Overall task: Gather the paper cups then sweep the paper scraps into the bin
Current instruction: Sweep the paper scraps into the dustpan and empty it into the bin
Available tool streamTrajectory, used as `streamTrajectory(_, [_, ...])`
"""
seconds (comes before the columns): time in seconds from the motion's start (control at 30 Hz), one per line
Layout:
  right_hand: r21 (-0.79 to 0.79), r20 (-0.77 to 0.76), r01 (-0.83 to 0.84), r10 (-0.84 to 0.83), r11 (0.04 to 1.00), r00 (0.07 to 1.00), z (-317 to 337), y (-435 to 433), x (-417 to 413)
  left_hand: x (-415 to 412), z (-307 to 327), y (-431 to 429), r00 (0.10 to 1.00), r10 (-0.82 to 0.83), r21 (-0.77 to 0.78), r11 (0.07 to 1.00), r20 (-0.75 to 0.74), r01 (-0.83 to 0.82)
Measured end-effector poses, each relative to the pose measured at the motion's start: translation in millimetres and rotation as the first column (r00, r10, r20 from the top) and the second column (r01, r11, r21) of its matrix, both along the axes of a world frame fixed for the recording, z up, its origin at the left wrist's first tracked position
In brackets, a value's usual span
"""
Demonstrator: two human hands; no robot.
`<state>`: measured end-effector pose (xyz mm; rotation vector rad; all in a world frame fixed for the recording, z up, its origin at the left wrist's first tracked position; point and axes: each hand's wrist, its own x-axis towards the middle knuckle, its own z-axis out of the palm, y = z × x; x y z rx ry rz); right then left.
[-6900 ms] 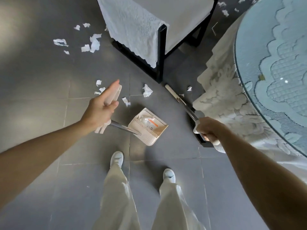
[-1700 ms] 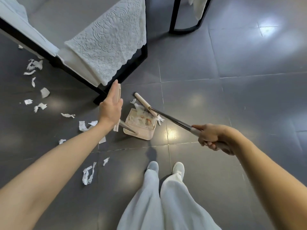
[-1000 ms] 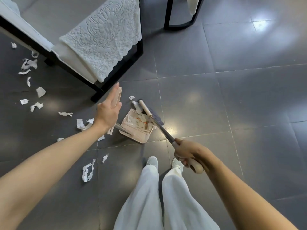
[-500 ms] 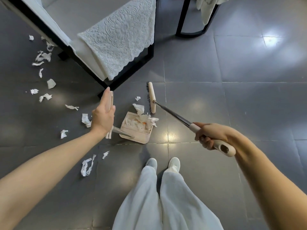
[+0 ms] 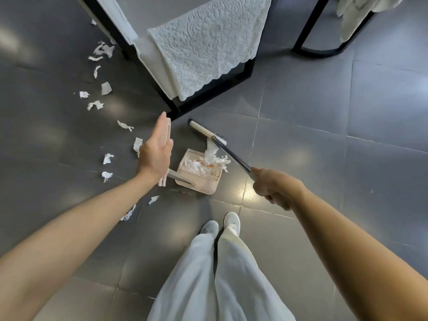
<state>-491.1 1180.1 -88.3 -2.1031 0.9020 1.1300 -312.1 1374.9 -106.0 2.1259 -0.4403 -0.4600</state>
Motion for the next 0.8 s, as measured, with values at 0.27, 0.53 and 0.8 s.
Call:
streamTrajectory(0.27, [0.358,-0.180,0.373,-0.329,0.856,0.927,36.0,-35.8,-38.6,-5.2,0.2,-1.1,1.000,0.004,0.044,0.999,0.029,-0.005])
streamTrajectory(0.53, [0.317,-0.046,0.362,-0.367,0.877,0.929,67.2,-29.9,-62.7,-34.3,-1.0,32.9,0.999,0.038,0.004,0.999,0.009,-0.038])
streamTrajectory(0.8, [0.203,0.002,0.340,-0.348,0.918,0.938,34.9,30.1,-78.0,-66.9,0.3,80.2,0.998,0.011,-0.069,0.998,-0.067,-0.015])
